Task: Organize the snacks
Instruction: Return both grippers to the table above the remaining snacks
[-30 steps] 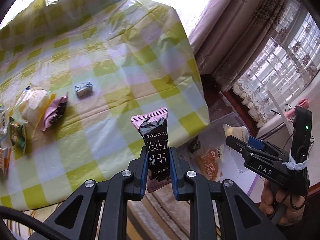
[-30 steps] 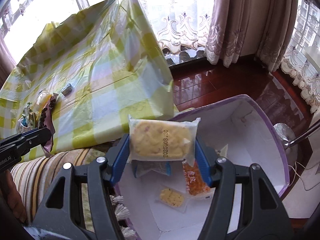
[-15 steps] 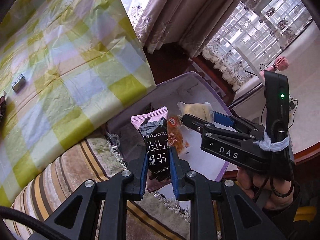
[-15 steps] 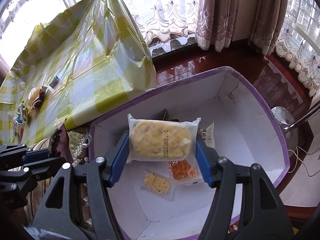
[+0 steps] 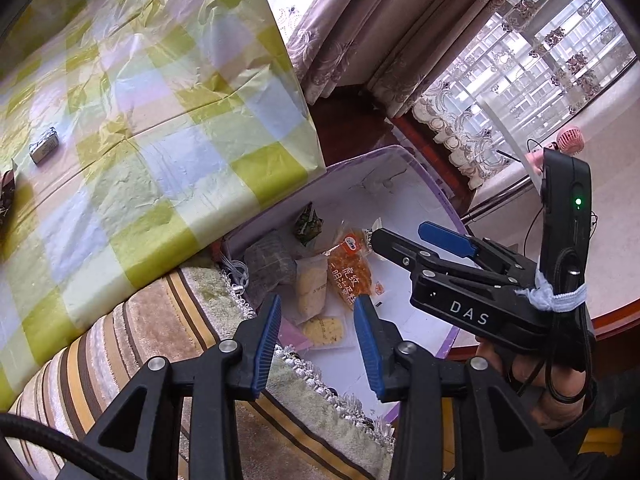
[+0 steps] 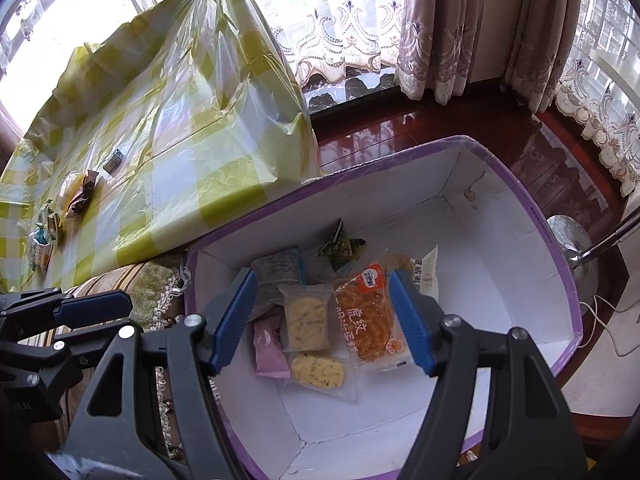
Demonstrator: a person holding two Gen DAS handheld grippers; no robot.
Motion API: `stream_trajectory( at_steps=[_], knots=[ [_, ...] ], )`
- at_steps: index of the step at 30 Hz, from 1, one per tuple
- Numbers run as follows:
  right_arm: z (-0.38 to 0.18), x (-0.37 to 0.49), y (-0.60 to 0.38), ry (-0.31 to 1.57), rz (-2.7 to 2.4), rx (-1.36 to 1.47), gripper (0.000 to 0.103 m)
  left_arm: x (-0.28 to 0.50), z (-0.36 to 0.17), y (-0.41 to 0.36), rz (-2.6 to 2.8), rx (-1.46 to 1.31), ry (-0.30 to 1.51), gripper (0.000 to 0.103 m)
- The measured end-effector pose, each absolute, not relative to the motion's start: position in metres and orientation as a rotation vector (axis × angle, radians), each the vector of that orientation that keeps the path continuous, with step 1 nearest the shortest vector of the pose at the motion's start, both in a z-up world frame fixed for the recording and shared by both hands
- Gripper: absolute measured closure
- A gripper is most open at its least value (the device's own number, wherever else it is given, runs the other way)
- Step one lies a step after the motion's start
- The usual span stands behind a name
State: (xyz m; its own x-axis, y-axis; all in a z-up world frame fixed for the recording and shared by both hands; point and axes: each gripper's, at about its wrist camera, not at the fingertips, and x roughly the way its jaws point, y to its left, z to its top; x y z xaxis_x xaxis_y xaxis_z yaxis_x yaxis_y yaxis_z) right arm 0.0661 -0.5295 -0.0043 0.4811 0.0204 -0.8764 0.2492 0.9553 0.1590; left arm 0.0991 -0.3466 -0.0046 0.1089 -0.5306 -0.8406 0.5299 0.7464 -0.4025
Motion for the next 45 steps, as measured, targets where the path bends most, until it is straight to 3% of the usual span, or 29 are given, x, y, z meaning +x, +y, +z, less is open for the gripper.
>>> stream_trajectory(
  at_steps=[16,44,45],
  knots=[
    [0.010,0.087,-0.493,1.054,-0.095,0.236,0.031,0.133,0.008,-0.278,-0.589,-0.117,1.136,0.063],
    [0.028,0.153,-0.355,1.040,0.154,0.044,0.025,0.134,-0.006,0.025,0.112,-0.609,0.948,0.063],
    [0.028,0.156,-0.348,1.040,0.161,0.039,0.024,0.134,-0.007,0.032,0.129,-0.626,0.942,0.060]
  ],
)
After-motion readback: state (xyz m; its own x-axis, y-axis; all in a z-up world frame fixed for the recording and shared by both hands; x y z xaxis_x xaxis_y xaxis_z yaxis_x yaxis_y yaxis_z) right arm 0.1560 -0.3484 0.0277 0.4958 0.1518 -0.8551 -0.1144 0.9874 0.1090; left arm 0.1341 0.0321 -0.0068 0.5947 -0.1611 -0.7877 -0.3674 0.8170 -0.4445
